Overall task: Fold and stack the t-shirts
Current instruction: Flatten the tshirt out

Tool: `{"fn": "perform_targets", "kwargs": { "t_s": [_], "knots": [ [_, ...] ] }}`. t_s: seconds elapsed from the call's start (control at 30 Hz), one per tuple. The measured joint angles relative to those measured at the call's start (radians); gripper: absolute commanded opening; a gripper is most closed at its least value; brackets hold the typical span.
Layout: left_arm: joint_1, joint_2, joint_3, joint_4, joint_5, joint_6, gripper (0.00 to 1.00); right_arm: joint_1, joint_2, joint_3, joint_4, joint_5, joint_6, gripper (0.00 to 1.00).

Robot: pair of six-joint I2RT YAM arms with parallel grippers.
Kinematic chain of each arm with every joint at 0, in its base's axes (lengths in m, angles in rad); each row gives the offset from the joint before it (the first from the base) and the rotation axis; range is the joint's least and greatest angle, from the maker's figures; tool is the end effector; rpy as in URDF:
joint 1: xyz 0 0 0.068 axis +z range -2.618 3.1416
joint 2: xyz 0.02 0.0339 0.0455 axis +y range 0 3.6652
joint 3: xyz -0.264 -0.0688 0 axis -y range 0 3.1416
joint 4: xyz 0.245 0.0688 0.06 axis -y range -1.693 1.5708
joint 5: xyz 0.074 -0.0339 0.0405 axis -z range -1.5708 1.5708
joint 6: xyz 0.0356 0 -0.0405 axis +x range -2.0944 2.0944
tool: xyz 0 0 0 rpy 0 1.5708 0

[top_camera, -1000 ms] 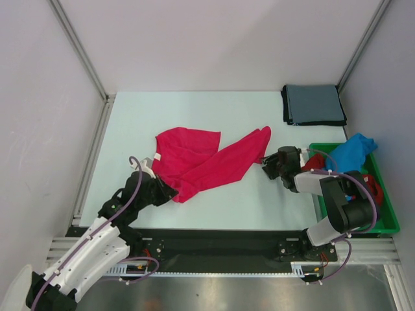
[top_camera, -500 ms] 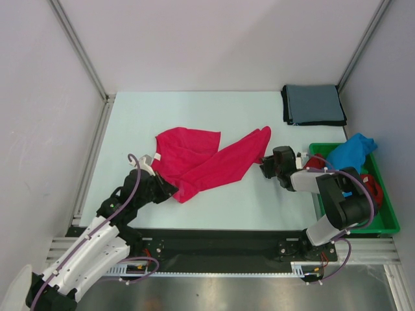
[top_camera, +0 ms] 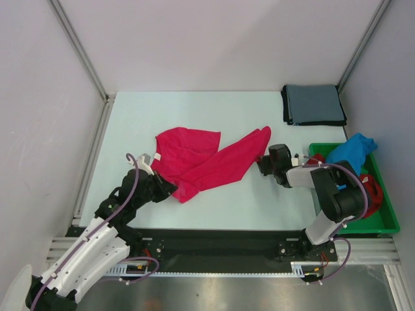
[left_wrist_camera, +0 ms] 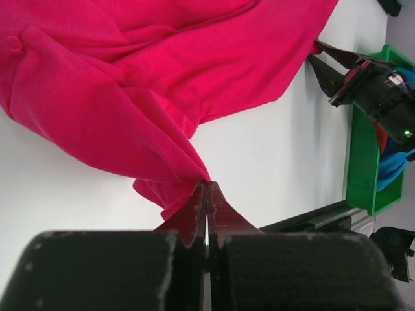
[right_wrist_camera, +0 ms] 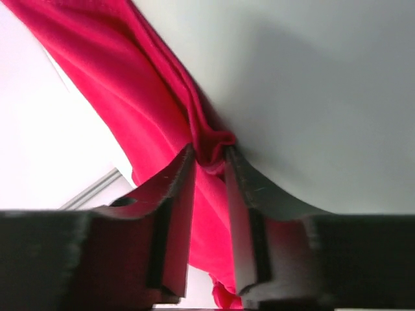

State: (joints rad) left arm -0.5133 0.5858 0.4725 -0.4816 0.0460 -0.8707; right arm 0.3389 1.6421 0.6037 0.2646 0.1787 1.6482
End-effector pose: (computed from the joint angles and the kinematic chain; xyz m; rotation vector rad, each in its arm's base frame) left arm 0.1220 -0.0706 0.2300 -0.3795 2.2582 -0.8160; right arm 0.2783 0.0914 0.1200 1.5724 1.8961 0.7481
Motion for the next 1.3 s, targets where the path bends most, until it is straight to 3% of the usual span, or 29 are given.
{"fn": "perform_targets", "kwargs": {
  "t_s": [0.03,0.07,0.1,0.33,0.43,0.67,0.93,1.17,1.3],
  "knots": [
    [0.000,-0.003,0.003,0.000,-0.003,0.002,0.00,0.000,0.011,0.002,0.009,-0.001,0.006,0.12],
    [0.000,-0.004,0.007,-0.001,-0.009,0.007,0.00,0.000,0.018,0.002,0.018,-0.002,0.005,0.02],
    [0.000,-0.004,0.011,-0.001,-0.013,0.008,0.00,0.000,0.029,-0.003,0.029,-0.003,0.014,0.00],
    [0.000,0.019,0.089,-0.009,-0.066,0.053,0.00,-0.002,-0.008,-0.035,0.040,-0.005,-0.047,0.00],
    [0.000,0.047,0.185,-0.013,-0.106,0.096,0.00,0.005,-0.123,-0.051,-0.096,0.021,-0.161,0.00],
    [0.000,0.156,0.528,0.030,-0.214,0.251,0.00,-0.013,-0.559,-0.008,-0.339,0.088,-0.466,0.00],
    [0.000,0.213,0.778,0.054,-0.268,0.386,0.00,-0.108,-0.668,0.130,-0.487,0.025,-0.705,0.00],
    [0.000,0.256,0.985,0.106,-0.272,0.541,0.00,-0.113,-0.673,0.415,-0.559,-0.017,-0.879,0.00],
    [0.000,0.286,1.113,0.160,-0.205,0.638,0.00,-0.114,-0.689,0.631,-0.555,-0.030,-0.966,0.00]
  ]
}}
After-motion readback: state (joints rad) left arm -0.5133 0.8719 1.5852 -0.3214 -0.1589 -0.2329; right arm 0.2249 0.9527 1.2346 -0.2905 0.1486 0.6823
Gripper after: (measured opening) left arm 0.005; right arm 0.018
